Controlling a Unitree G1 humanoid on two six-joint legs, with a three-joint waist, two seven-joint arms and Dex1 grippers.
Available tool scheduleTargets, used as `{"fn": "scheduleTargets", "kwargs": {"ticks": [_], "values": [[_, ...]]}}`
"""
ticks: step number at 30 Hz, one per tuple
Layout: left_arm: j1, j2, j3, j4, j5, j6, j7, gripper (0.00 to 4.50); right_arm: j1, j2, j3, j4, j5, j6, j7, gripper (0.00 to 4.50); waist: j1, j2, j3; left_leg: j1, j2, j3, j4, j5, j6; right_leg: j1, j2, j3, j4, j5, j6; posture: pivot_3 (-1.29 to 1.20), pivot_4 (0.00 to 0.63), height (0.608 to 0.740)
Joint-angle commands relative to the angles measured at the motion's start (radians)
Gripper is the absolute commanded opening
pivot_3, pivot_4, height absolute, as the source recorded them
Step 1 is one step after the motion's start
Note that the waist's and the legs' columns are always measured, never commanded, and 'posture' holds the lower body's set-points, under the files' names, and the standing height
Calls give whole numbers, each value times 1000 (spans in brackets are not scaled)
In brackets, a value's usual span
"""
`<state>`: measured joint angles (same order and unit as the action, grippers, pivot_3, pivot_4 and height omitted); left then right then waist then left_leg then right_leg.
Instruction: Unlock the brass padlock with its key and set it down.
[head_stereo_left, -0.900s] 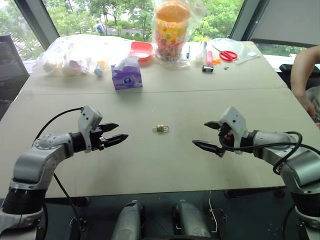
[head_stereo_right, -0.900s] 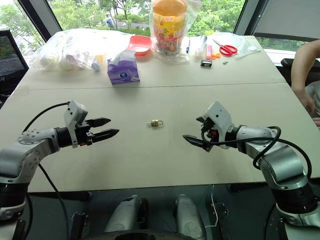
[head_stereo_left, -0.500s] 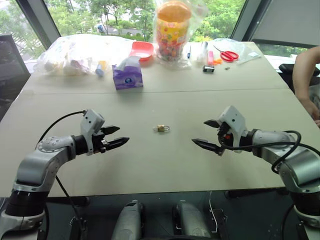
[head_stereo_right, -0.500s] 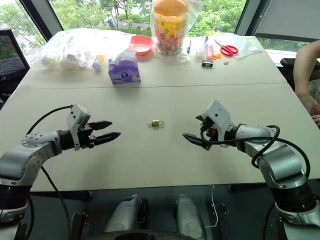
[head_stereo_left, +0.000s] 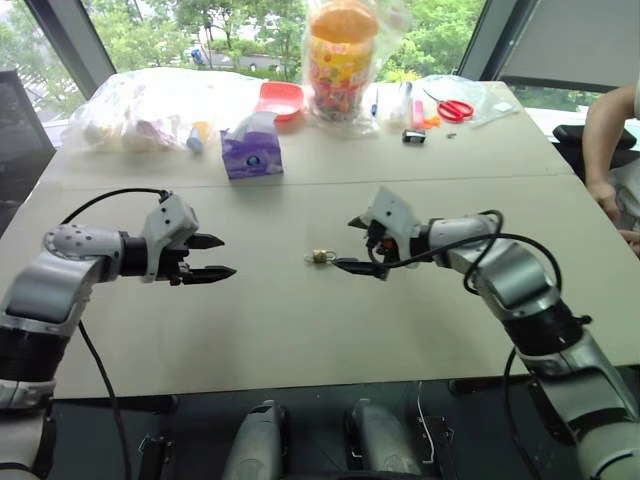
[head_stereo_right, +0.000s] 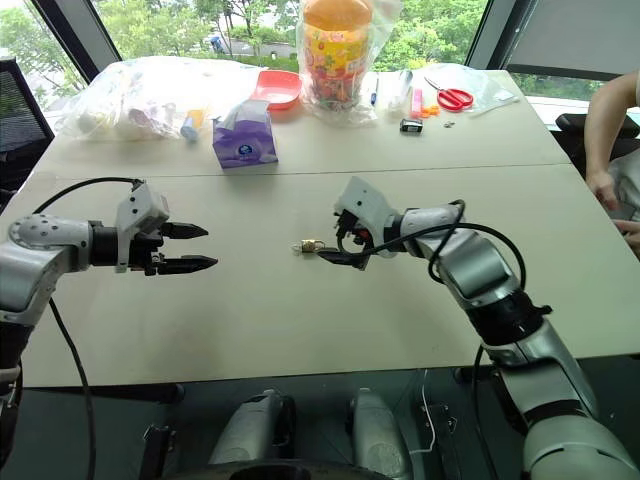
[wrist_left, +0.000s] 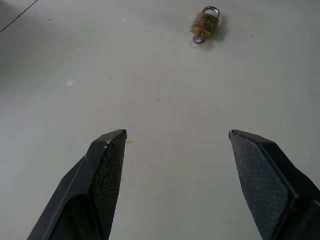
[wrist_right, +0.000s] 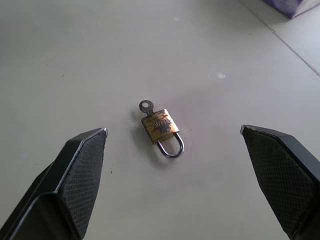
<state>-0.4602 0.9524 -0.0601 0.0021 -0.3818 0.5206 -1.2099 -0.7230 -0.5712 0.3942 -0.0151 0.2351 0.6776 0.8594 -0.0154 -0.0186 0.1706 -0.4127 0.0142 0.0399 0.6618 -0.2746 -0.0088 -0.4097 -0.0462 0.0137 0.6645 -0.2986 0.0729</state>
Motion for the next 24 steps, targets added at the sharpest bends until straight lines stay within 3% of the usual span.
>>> {"fn": "scheduleTargets", "kwargs": {"ticks": [1,7,15,18,24], "values": [[-38,12,7,-8,-12,2,-52,3400,-62,45,71,150,-81,-101,66,4500,2,0,0,-1,0,0,0,0,0,-1,0,0,0,0,0,0,150,740],[38,-22,45,-119,-43,62,9,3400,-179,165,111,453,-177,-211,108,4500,-14,0,0,-9,0,2,4,1,0,-9,1,0,3,3,5,0,150,740],[95,-23,78,-152,-47,74,49,3400,-221,220,125,576,-260,-287,159,4500,-27,0,0,-4,1,2,5,1,-1,-7,1,0,9,3,5,0,150,740],[104,-31,78,-168,-53,79,63,3461,-218,221,136,583,-289,-292,184,3632,-28,0,0,2,1,2,4,1,-1,0,1,0,8,3,5,0,150,740],[92,-63,67,-145,-59,74,79,3461,-201,219,137,562,-337,-286,176,696,-25,0,0,6,1,1,4,2,-2,3,0,0,8,3,5,0,150,740]]}}
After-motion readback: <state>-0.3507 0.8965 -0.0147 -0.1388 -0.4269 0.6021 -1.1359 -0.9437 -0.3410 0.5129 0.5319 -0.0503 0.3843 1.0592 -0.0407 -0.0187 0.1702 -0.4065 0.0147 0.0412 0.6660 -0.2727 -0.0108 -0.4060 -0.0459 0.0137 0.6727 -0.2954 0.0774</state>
